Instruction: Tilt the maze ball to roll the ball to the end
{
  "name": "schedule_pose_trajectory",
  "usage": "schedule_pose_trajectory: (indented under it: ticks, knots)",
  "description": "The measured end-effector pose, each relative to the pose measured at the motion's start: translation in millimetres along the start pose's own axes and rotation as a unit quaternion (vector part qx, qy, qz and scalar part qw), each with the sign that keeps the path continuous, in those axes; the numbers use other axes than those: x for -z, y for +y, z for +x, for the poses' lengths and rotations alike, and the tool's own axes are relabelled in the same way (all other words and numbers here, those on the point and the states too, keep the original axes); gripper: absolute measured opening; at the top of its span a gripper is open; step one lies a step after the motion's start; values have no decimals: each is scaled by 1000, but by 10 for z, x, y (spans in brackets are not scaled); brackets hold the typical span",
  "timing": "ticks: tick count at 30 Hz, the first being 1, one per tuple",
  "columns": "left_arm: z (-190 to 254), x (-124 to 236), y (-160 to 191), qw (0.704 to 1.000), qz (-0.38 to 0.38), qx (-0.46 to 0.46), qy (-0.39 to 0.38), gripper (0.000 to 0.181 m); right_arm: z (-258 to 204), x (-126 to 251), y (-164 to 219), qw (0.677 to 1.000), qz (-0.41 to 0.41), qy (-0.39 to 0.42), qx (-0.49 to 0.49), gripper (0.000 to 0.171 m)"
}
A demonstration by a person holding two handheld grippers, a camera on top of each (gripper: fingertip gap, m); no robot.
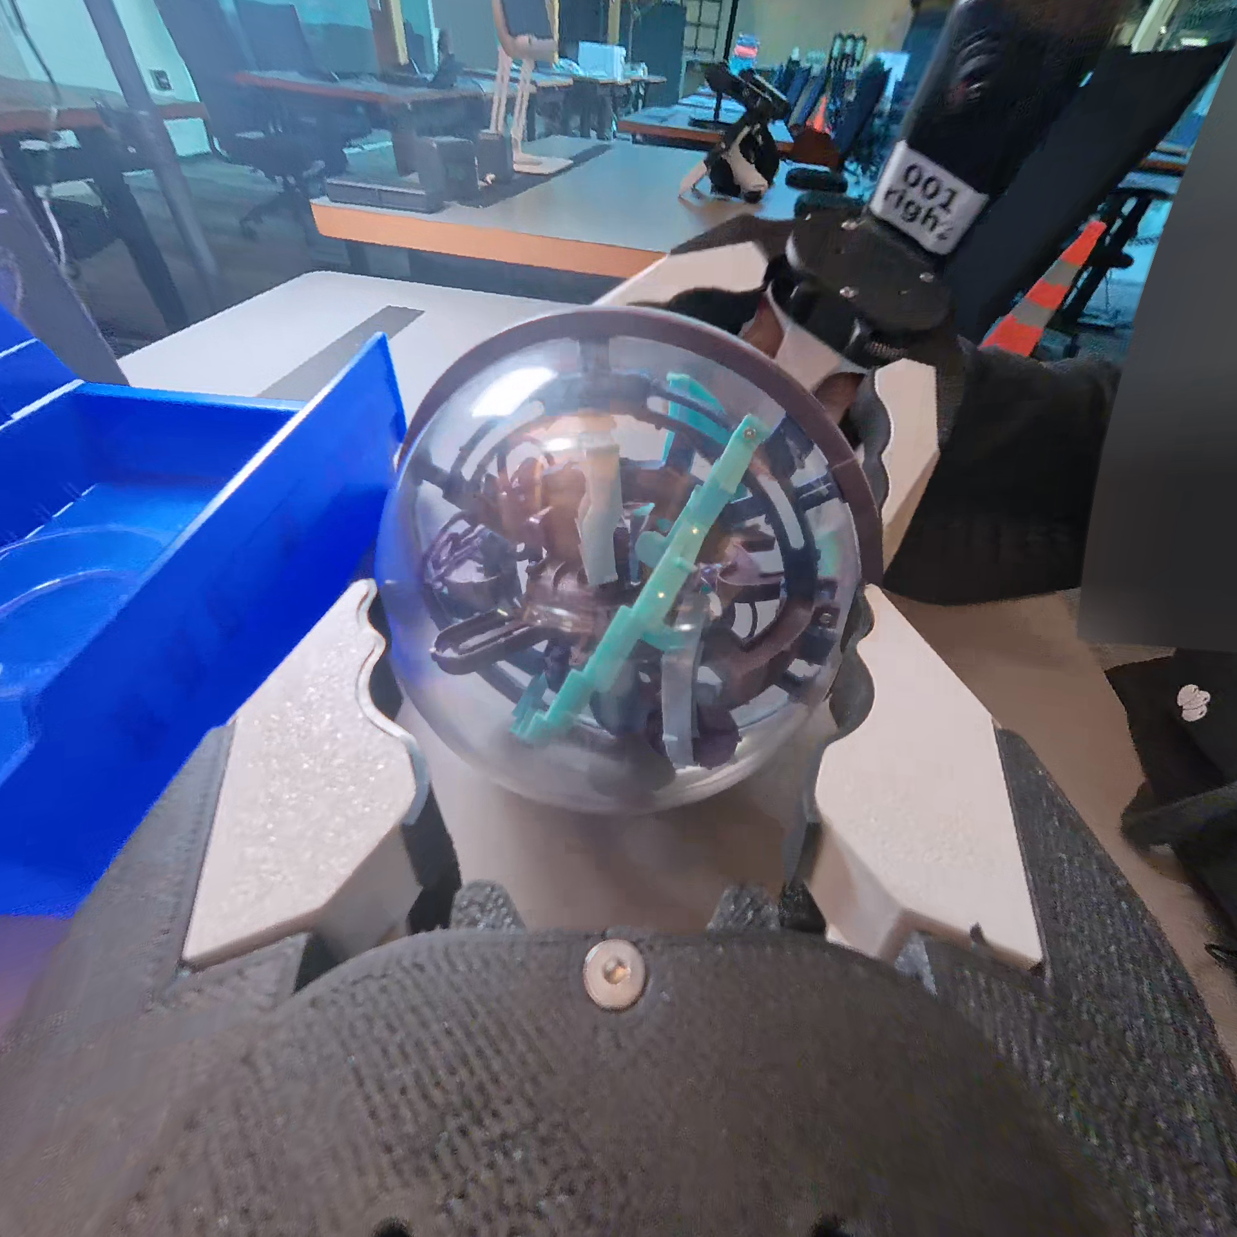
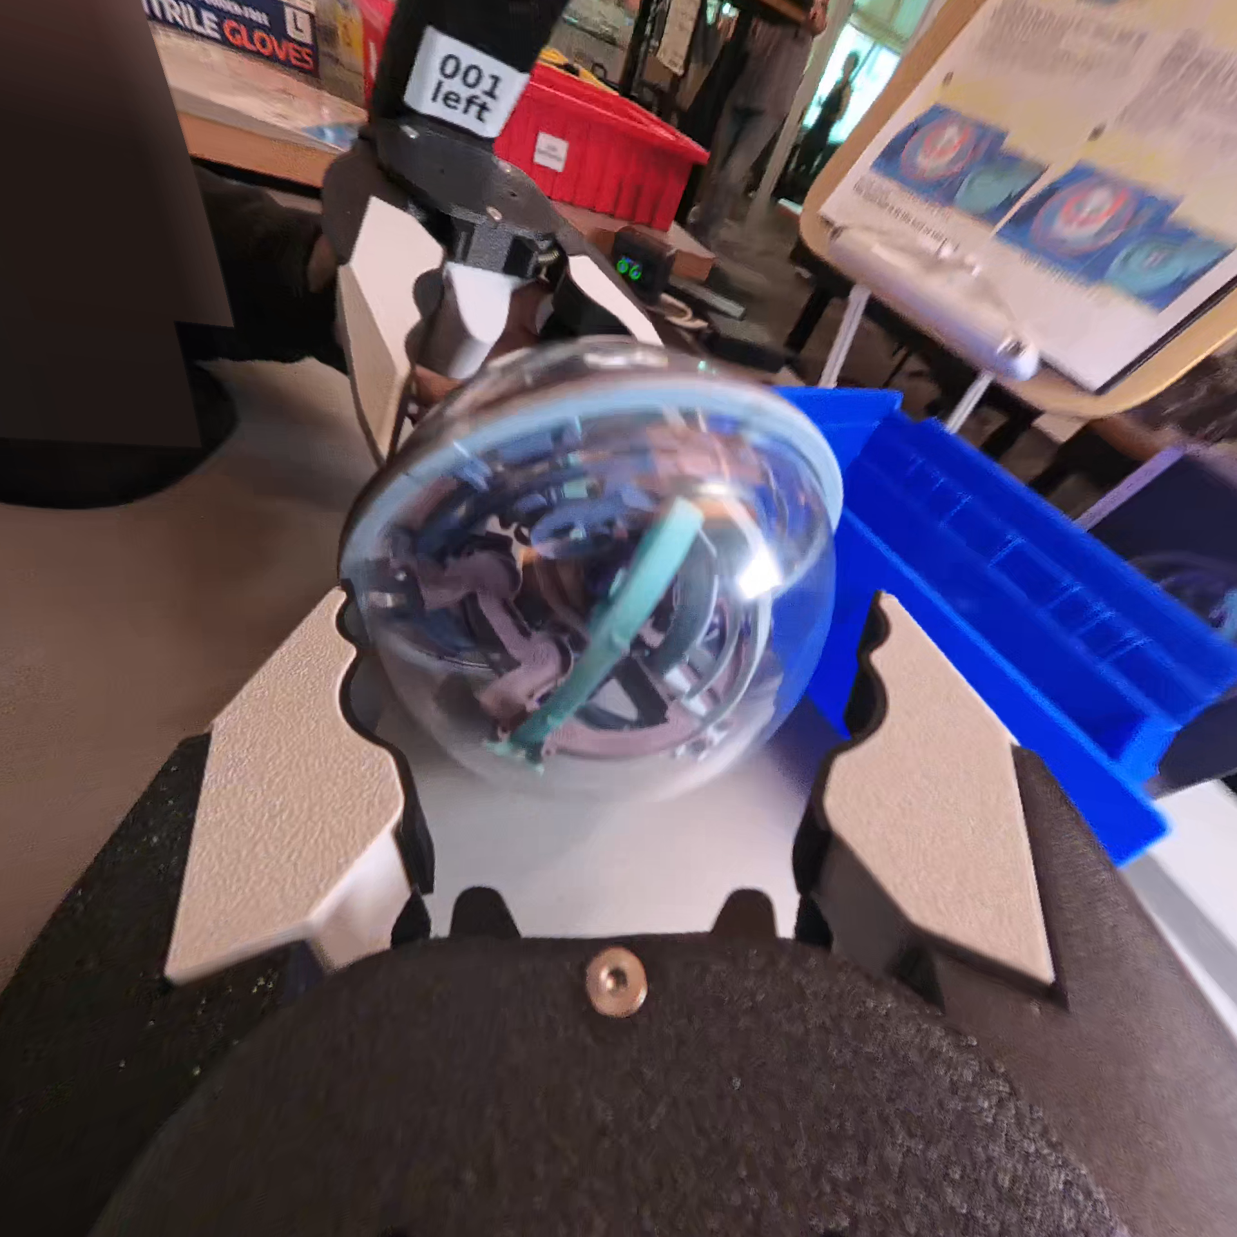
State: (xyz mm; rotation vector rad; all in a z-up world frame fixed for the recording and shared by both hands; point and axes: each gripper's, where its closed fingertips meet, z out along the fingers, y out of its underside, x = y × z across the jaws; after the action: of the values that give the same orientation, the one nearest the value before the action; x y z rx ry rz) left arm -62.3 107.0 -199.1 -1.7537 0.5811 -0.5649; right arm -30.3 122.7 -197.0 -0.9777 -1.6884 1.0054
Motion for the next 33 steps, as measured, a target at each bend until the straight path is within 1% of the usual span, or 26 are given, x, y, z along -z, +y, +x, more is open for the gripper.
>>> schedule_pose_trajectory:
  ticks: [2, 4, 6, 8, 10, 13, 15, 17, 19, 25, 30, 33]
  knots:
    - [11, -80, -51, 1000, -10, -7, 6, 129, -20, -12, -38, 999, -2, 14, 34, 139]
    - [26, -148, -120, 1000, -4, -12, 10, 125, -32, -26, 18, 999, -12, 11, 41, 137]
    - [28, -127, -197, 1000, 23, -10, 18, 118, -15, -5, 91, 1000, -15, 0, 26, 136]
    - [12, -42, -217, 998, 54, -8, 32, 119, 28, 21, 138, 1000, -12, -8, -1, 134]
    - [-96, 8, -46, 999, 43, -8, 27, 128, 61, 36, 149, 1000, -2, -12, -19, 134]
    - [-184, -27, 287, 1000, 2, 10, 29, 136, 79, 43, 147, 999, 12, -20, -39, 133]
    - [-138, -94, 366, 999, -11, 19, 44, 137, 80, 48, 151, 998, 20, -26, -48, 133]
    - [-59, -143, 340, 998, -14, 3, 58, 134, 73, 53, 164, 998, 23, -33, -54, 132]
    - [-53, -156, 306, 998, -16, -12, 51, 137, 63, 53, 183, 997, 26, -37, -57, 133]
    - [-56, -59, 213, 999, -3, -33, 26, 135, 24, 0, 296, 996, 14, -50, -71, 132]
    - [6, 37, 136, 997, 26, -65, 18, 131, -68, -53, 420, 995, -23, -66, -67, 133]
    - [38, 63, 130, 996, 30, -77, 17, 130, -111, -66, 458, 995, -47, -68, -50, 135]
